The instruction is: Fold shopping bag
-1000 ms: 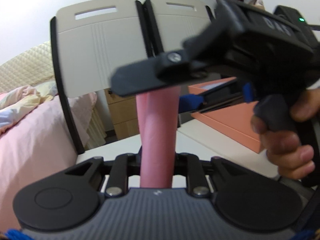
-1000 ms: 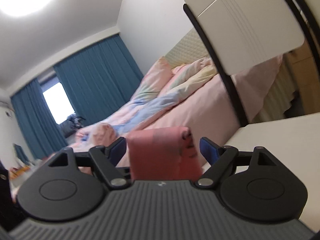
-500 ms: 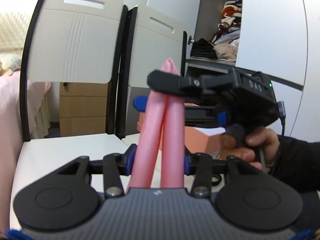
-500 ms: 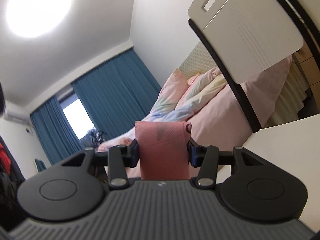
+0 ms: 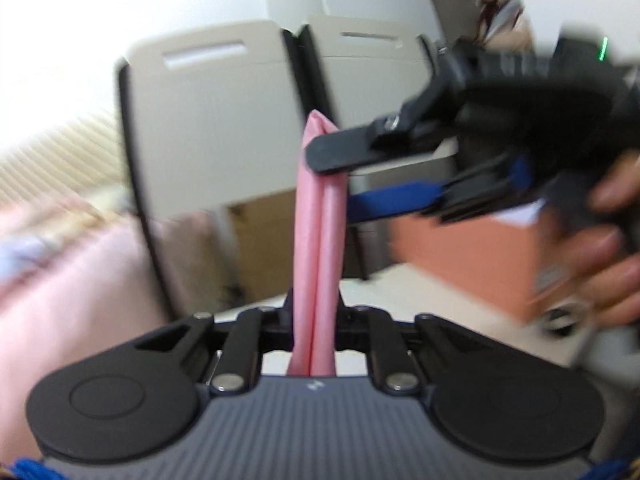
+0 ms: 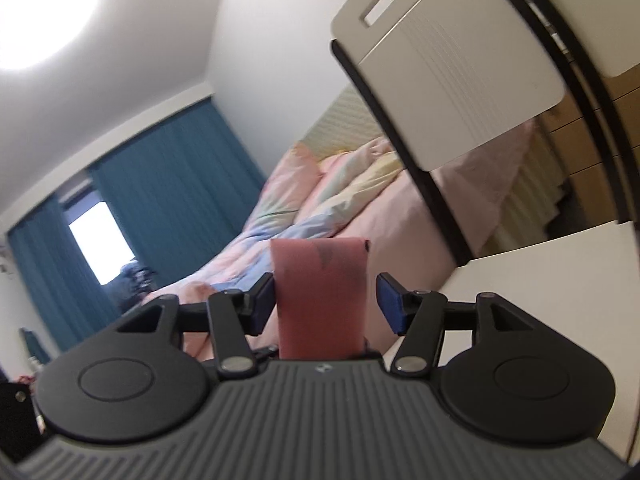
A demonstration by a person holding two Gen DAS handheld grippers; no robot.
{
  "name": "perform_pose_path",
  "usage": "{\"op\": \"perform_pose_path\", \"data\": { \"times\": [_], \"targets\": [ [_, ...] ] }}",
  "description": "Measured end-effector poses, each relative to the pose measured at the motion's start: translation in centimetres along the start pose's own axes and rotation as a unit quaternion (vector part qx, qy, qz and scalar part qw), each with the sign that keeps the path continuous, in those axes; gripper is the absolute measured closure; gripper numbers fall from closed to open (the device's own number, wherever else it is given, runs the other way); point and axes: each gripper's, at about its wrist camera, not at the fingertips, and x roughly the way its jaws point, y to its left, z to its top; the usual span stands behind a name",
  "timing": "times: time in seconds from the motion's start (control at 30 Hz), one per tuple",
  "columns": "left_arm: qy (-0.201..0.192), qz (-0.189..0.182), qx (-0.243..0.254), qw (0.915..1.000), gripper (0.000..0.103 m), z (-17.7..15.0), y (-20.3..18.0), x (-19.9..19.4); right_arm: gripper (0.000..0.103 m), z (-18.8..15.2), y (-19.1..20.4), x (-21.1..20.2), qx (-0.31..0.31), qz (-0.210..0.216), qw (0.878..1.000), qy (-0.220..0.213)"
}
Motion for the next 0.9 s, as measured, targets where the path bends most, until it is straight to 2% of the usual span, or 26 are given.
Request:
{"op": "perform_pose_path", "data": {
  "times": [0.1,0.2,0.23,0.27,0.3,0.4,0.47,0.57,0.67,0.73,0.8,0.87,0.9],
  "targets": [
    [-0.016,0.077,0.097,0.9922,0.087,-0.6,-2.1,0.0,0.044,-0.1,1.6,0.4,-0.004,-0.011,1.0,0.002],
    [-0.043,0.121,0.188,0.9737,0.086,-1.6,-4.5,-0.1,0.045,-0.6,1.9,1.2,0.023,-0.035,0.999,0.011],
    [-0.051,0.129,0.216,0.9666,0.085,-2.0,-5.2,-0.1,0.048,-0.7,1.6,1.2,0.035,-0.046,0.998,0.008],
    [-0.055,0.133,0.232,0.962,0.084,-2.2,-5.7,-0.1,0.064,-0.8,1.2,1.3,0.045,-0.052,0.998,0.005],
    [-0.057,0.136,0.242,0.959,0.083,-2.4,-6.0,-0.1,0.065,-0.7,0.7,1.2,0.058,-0.056,0.997,0.008],
    [-0.065,0.151,0.272,0.9482,0.071,-2.9,-6.6,0.3,0.078,-0.9,-0.4,1.1,0.088,-0.058,0.994,0.022],
    [-0.078,0.154,0.285,0.9429,0.071,-3.4,-6.9,0.3,0.08,-1.2,-0.8,1.0,0.101,-0.055,0.993,0.03],
    [-0.091,0.148,0.282,0.9435,0.077,-3.2,-7.4,0.4,0.08,-1.5,-0.7,0.7,0.103,-0.046,0.993,0.031],
    [-0.105,0.147,0.279,0.9431,0.077,-3.2,-7.5,0.7,0.08,-1.4,-0.3,0.2,0.089,-0.046,0.995,0.027],
    [-0.105,0.137,0.258,0.9506,0.07,-2.9,-7.4,0.7,0.08,-1.3,0.5,0.0,0.053,-0.054,0.997,0.028],
    [-0.093,0.116,0.226,0.9626,0.069,-2.3,-7.1,0.6,0.08,-1.4,1.6,-0.1,0.003,-0.066,0.997,0.032],
    [-0.089,0.107,0.208,0.9681,0.081,-1.9,-6.9,0.4,0.074,-1.5,2.0,-0.2,-0.022,-0.073,0.997,0.03],
    [-0.088,0.105,0.203,0.9695,0.082,-1.8,-6.9,0.3,0.073,-1.5,1.9,-0.3,-0.018,-0.073,0.997,0.027]
  ]
}}
